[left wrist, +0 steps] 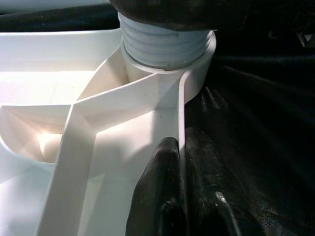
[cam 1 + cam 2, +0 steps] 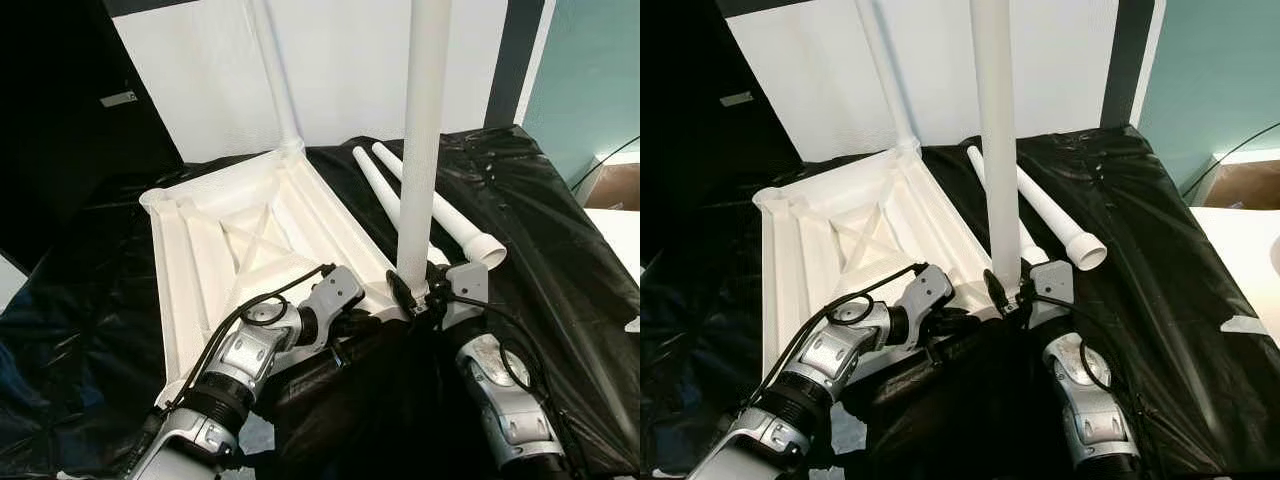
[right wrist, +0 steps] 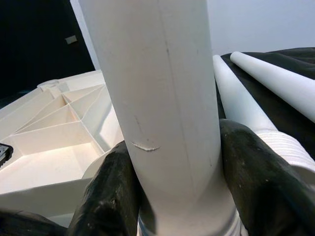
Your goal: Building children table
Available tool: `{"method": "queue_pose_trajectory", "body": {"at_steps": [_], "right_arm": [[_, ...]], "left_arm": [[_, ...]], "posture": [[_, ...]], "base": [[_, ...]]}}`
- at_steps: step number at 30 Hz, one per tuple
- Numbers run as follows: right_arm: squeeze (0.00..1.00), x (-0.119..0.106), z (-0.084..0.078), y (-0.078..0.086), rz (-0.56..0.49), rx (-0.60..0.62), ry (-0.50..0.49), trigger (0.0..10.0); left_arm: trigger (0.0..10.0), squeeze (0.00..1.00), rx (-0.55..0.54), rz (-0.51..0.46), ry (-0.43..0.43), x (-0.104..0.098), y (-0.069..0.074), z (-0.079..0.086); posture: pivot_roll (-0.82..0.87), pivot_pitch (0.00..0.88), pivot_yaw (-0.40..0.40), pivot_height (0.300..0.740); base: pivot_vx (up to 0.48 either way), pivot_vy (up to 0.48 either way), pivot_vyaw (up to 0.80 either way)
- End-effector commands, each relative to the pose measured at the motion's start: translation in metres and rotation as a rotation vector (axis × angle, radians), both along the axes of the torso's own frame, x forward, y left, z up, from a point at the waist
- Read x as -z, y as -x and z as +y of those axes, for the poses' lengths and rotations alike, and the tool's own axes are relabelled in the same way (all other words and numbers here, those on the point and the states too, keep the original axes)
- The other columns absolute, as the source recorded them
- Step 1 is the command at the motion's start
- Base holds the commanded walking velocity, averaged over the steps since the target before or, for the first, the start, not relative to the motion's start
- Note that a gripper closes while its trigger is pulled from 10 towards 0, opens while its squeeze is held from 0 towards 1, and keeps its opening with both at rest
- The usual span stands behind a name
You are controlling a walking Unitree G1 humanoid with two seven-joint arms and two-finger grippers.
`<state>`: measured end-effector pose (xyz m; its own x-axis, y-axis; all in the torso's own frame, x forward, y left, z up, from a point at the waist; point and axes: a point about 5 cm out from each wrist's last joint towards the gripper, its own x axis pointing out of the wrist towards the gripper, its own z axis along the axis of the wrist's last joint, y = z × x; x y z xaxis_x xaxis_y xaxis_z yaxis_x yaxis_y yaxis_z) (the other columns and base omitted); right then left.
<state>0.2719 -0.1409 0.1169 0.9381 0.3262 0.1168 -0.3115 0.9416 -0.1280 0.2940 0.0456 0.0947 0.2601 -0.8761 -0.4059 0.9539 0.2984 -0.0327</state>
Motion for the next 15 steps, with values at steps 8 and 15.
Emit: {"method": "queue_pose_trajectory", "body": {"at_steps": [8,15], "right_arm": [[0.85,0.007,0.002,-0.004,0.105,-0.254,0.044,10.0],[0.0,-0.002,-0.012,-0.011,0.144,-0.481,0.148,10.0]], "left_arm": [[10.0,0.0,-0.027,0.137,-0.058,0.032,0.012,0.008],[10.0,0.0,-0.031,0.131,-0.064,0.031,0.01,0.008]], "posture": [[-0.08,0.0,0.121,0.74],[-0.08,0.0,0.119,0.74]], "base": [[0.0,0.0,0.0],[0.0,0.0,0.0]]}}
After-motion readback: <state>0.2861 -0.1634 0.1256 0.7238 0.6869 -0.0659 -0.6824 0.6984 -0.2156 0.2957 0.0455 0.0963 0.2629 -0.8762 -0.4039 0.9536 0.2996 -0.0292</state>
